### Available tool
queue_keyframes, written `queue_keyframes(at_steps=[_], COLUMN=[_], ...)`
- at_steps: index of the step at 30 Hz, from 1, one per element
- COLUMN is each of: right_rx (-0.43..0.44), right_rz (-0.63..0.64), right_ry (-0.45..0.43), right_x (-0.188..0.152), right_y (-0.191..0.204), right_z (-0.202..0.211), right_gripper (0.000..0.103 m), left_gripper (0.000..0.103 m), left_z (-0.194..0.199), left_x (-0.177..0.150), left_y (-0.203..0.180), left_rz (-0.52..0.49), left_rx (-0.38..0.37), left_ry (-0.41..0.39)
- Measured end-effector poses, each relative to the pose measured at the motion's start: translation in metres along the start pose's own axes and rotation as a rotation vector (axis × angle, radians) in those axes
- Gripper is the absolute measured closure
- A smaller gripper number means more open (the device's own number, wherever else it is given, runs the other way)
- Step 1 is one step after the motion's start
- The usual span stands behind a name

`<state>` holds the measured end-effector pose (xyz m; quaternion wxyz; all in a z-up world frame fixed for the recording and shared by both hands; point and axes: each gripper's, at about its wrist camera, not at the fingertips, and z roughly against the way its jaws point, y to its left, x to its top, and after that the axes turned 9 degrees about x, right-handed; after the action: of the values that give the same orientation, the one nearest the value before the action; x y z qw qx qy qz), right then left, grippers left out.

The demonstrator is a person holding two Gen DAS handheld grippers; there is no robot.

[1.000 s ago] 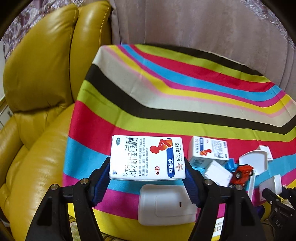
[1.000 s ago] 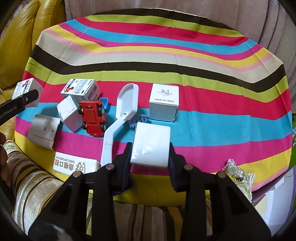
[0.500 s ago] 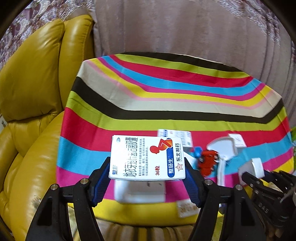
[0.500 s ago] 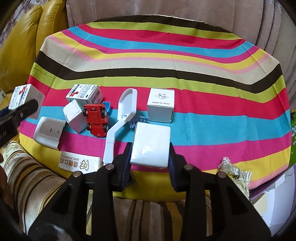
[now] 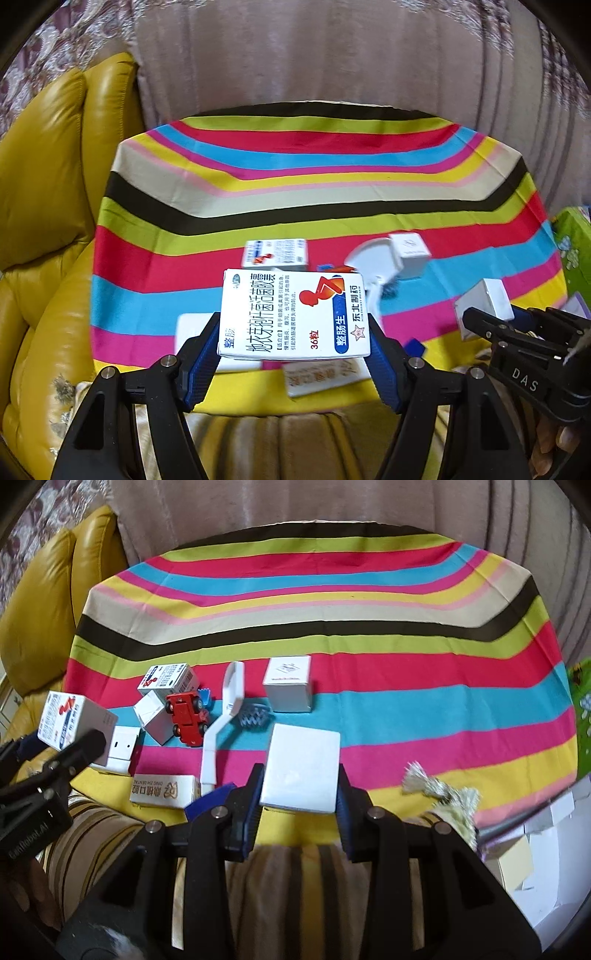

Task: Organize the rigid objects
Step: 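Lift and carry the medicine box with the left gripper while the right carries the cube toward the storage box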

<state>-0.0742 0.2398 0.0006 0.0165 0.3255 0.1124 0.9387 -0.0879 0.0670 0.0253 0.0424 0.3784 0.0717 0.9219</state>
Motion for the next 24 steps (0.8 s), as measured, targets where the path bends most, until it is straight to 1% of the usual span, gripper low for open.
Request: queue_keyframes(at_steps=[10, 11, 20, 24], right_rx=[0.01, 0.004, 0.005, 0.001], right_rz=[-0.061, -0.062, -0.084, -0.1], right_ry=[-0.023, -0.023, -0.049, -0.06], right_x=[-0.016, -0.018, -0.03, -0.034], right_y=[-0.03, -0.032, -0.051, -0.06], right_z=[0.031, 0.033, 0.055, 0.063], right_gripper=[0.064, 0.066, 0.066, 0.066], left_gripper=[0.031, 0.031, 0.031, 0.031], left_z=[0.019, 0.02, 0.034, 0.04], left_x=[-0.006, -0.007, -0.012, -0.014], left_y=[-0.037, -0.04, -0.071, -0.083], left_rz=[-0.086, -0.091, -0.156, -0.188], left_rx=[-0.028, -0.03, -0.072, -0.076], left_ry=[-0.01, -0.011, -0.012, -0.022])
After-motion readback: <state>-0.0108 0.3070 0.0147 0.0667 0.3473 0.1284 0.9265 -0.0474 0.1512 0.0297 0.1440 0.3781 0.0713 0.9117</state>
